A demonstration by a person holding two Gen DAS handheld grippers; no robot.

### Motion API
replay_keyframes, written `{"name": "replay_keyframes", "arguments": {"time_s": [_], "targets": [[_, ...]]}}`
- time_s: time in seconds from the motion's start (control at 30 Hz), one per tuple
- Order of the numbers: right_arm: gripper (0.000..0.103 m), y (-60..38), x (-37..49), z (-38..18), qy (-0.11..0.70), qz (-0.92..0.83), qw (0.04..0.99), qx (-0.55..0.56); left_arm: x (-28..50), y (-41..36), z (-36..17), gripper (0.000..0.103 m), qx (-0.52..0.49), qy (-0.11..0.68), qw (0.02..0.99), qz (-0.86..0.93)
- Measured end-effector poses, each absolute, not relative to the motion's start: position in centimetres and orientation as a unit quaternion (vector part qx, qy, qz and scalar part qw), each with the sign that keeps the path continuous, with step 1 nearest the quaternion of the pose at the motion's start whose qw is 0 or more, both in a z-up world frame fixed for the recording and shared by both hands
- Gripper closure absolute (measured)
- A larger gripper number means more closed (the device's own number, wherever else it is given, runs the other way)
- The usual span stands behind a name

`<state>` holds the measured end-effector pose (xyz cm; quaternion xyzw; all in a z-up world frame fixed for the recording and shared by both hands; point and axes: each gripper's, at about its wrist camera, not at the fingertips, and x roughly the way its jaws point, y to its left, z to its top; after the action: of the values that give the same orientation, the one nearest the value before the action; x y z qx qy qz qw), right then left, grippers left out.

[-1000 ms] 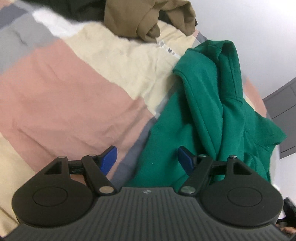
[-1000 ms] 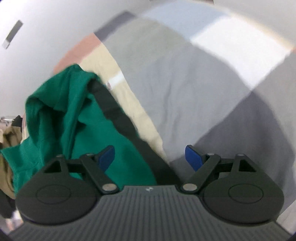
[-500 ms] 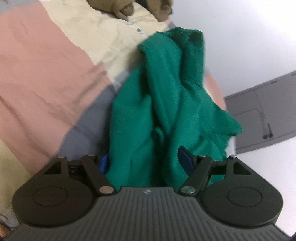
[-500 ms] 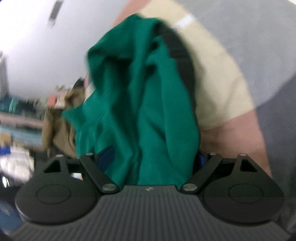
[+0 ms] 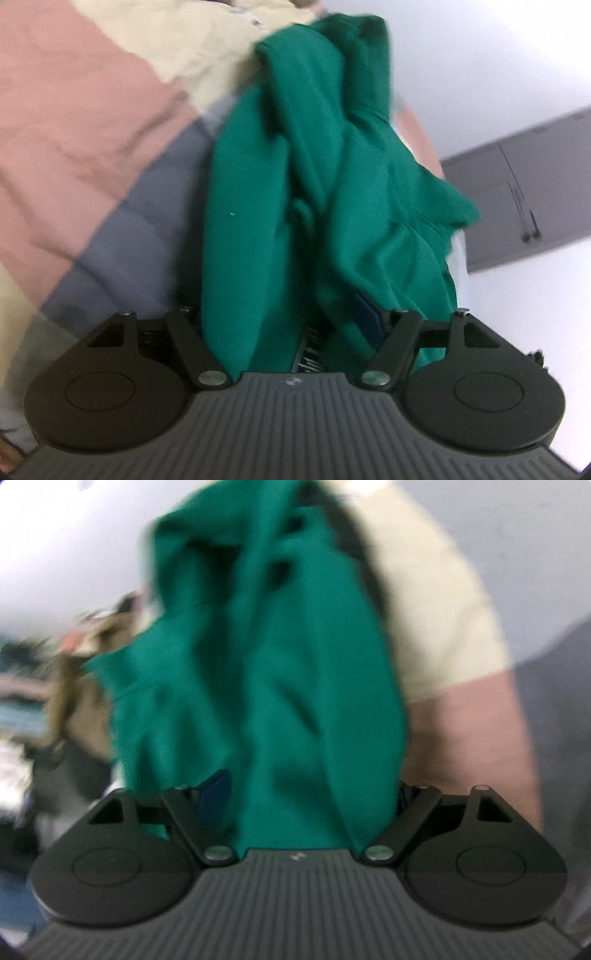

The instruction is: Fold large clothes

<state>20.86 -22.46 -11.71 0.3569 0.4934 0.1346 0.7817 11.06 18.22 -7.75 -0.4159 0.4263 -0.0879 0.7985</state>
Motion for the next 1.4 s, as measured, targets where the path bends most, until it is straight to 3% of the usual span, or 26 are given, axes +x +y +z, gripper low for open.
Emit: {"name": "replay_keyframes", "arguments": {"time_s": [0.17, 0.23, 0.37, 0.4, 0.43, 0.5, 0.53, 0.7, 0.83, 1.4], "targets": [[0.021, -21.8, 21.2, -11.6, 0.506, 0.127, 0.789, 0.324, 11.8, 17.8, -9.0, 0.029, -0.406, 0.458, 0.788, -0.061], [0.035, -21.6, 21.8, -12.2, 0.532, 0.092, 0.786, 0.300, 11.6, 17.6, -9.1, 0.029, -0.402, 0.462, 0.789, -0.056], [0.044, -19.9, 21.8, -11.8, 0.533, 0.079, 0.806, 0.244, 11.1, 17.2, -8.6, 0.041, -0.395, 0.457, 0.796, -0.047], [0.050, -19.6, 21.7, -11.5, 0.530, 0.084, 0.812, 0.231, 11.0, 17.2, -8.5, 0.048, -0.398, 0.456, 0.794, -0.050], [0.059, -19.2, 21.6, -11.2, 0.525, 0.092, 0.816, 0.223, 10.8, 17.1, -8.4, 0.066, -0.399, 0.454, 0.796, -0.049], [0.072, -19.0, 21.6, -10.9, 0.517, 0.094, 0.821, 0.223, 10.5, 17.1, -8.0, 0.088, -0.399, 0.448, 0.799, -0.038], [0.077, -19.0, 21.5, -10.7, 0.513, 0.096, 0.824, 0.223, 10.2, 17.4, -7.9, 0.092, -0.406, 0.441, 0.800, -0.039], [0.091, -21.9, 19.1, -8.0, 0.455, 0.140, 0.831, 0.289, 7.7, 19.3, -5.4, 0.094, -0.455, 0.386, 0.800, -0.070], [0.093, -25.2, 17.0, -5.4, 0.398, 0.169, 0.835, 0.341, 6.1, 20.4, -4.0, 0.094, -0.485, 0.356, 0.793, -0.096], [0.094, -29.7, 8.9, 2.9, 0.283, 0.244, 0.862, 0.344, 1.2, 22.1, 3.6, 0.094, -0.490, 0.305, 0.798, -0.173]]}}
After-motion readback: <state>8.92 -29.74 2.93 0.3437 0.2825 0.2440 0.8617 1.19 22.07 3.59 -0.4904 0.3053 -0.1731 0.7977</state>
